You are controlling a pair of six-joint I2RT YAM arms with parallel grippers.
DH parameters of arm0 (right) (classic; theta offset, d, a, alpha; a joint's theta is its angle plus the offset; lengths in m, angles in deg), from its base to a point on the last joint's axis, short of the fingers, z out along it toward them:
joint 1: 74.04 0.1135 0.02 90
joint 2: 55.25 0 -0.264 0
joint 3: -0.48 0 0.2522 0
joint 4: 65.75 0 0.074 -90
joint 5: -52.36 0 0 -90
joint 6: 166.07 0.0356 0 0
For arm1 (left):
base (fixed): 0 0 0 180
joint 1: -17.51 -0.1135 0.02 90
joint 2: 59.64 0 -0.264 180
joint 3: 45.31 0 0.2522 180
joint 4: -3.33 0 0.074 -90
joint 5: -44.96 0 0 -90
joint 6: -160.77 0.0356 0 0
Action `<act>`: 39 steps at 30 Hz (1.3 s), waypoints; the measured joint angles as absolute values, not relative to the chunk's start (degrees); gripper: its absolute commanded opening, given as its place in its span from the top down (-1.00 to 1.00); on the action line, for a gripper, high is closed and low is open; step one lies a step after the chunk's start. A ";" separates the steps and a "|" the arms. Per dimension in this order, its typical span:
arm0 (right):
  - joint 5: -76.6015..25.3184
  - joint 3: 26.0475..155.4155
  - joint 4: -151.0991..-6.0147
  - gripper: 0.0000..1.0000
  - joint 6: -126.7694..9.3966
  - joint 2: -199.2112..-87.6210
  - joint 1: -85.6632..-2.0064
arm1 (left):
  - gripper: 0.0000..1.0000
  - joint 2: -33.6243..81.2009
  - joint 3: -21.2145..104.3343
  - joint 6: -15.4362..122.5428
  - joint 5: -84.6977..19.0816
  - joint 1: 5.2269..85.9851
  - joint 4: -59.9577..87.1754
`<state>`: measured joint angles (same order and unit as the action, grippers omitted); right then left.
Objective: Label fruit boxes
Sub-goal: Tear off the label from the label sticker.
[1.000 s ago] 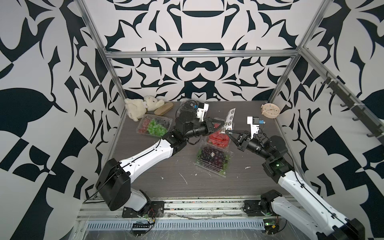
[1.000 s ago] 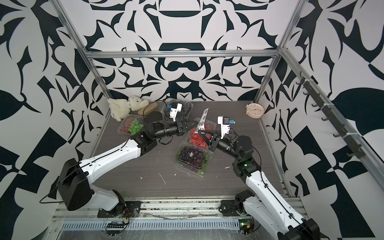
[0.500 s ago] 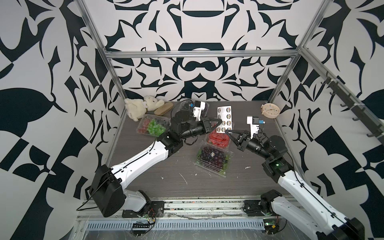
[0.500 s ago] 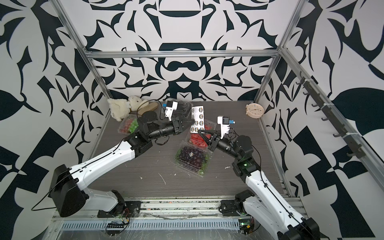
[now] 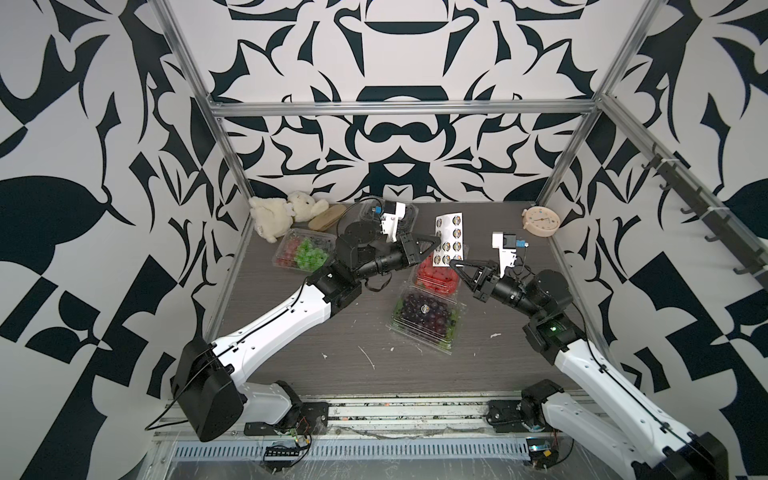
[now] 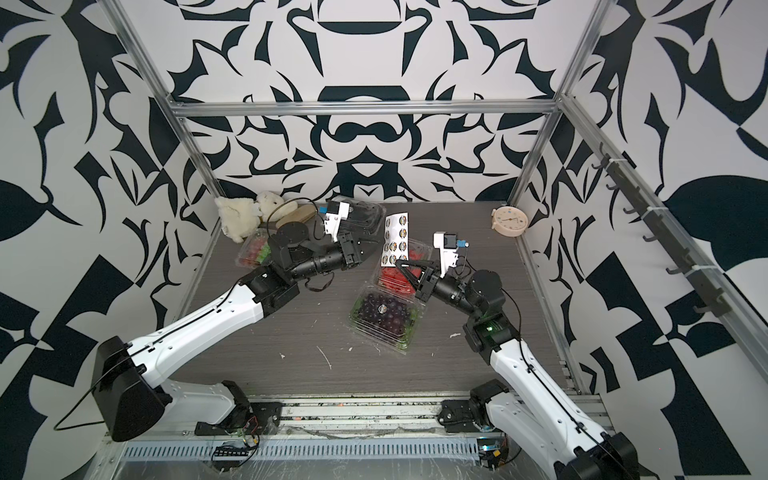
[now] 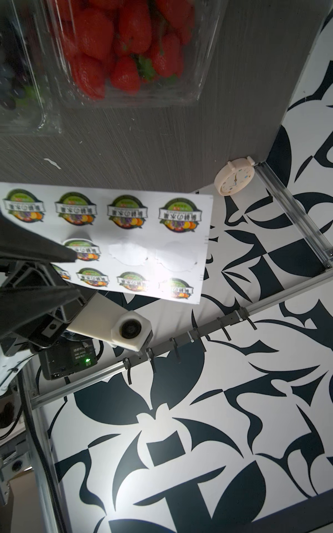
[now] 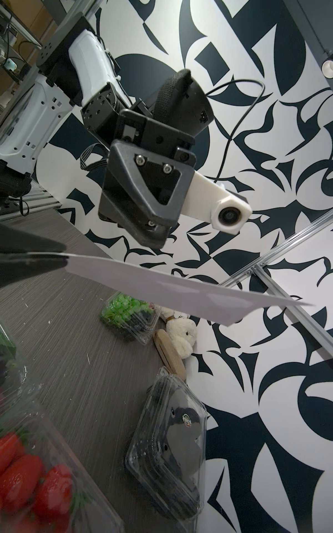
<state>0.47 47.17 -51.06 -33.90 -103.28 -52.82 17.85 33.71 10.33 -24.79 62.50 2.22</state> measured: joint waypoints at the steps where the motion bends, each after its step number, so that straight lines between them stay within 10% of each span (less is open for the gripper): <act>1: 0.47 47.17 -51.08 1.00 -34.05 -103.28 -52.82 | 0.52 18.29 33.71 9.78 -24.72 62.46 2.39; 39: 0.42 47.17 -51.19 1.00 -34.29 -103.30 -52.56 | 1.00 24.02 36.90 4.21 -20.74 62.48 2.74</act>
